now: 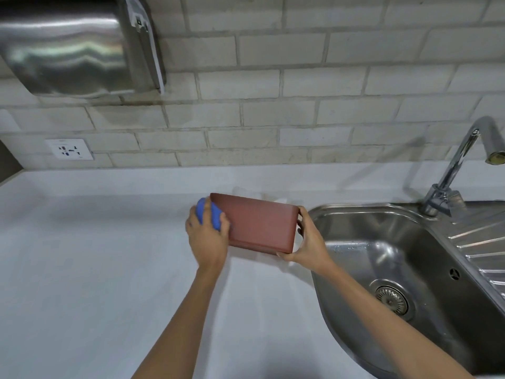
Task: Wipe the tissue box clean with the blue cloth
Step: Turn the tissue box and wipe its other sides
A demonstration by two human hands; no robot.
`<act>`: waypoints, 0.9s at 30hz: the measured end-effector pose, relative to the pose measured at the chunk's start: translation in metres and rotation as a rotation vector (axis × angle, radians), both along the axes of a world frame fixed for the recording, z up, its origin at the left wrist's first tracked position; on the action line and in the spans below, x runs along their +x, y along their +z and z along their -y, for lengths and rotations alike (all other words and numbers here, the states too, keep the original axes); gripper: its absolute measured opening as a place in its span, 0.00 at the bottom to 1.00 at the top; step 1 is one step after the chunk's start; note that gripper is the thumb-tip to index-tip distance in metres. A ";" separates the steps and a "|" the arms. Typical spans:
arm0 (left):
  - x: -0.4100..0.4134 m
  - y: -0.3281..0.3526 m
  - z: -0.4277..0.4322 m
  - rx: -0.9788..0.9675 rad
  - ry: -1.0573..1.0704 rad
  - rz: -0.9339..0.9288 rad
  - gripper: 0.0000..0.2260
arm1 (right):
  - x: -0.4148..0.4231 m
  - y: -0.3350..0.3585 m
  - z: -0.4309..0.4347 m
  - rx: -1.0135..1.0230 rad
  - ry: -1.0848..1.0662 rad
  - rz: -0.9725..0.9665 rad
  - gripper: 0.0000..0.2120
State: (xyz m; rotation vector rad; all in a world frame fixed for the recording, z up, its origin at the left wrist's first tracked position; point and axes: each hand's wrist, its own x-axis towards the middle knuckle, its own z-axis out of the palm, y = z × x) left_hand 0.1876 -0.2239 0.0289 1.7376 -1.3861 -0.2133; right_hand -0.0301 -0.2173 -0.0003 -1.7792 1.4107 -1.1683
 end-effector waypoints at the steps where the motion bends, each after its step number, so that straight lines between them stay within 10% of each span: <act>1: 0.001 0.000 0.001 0.034 0.042 -0.134 0.23 | 0.004 0.000 -0.003 -0.007 -0.027 -0.018 0.45; 8: 0.001 0.007 0.007 0.294 0.173 -0.584 0.27 | 0.031 -0.007 -0.032 -0.113 -0.033 -0.034 0.50; 17: 0.003 -0.015 -0.022 0.378 0.257 -0.899 0.38 | 0.049 -0.026 -0.053 -0.185 -0.064 0.032 0.27; 27: 0.005 -0.011 -0.030 0.470 -0.146 -1.369 0.07 | 0.045 -0.033 -0.040 -0.186 -0.092 0.047 0.24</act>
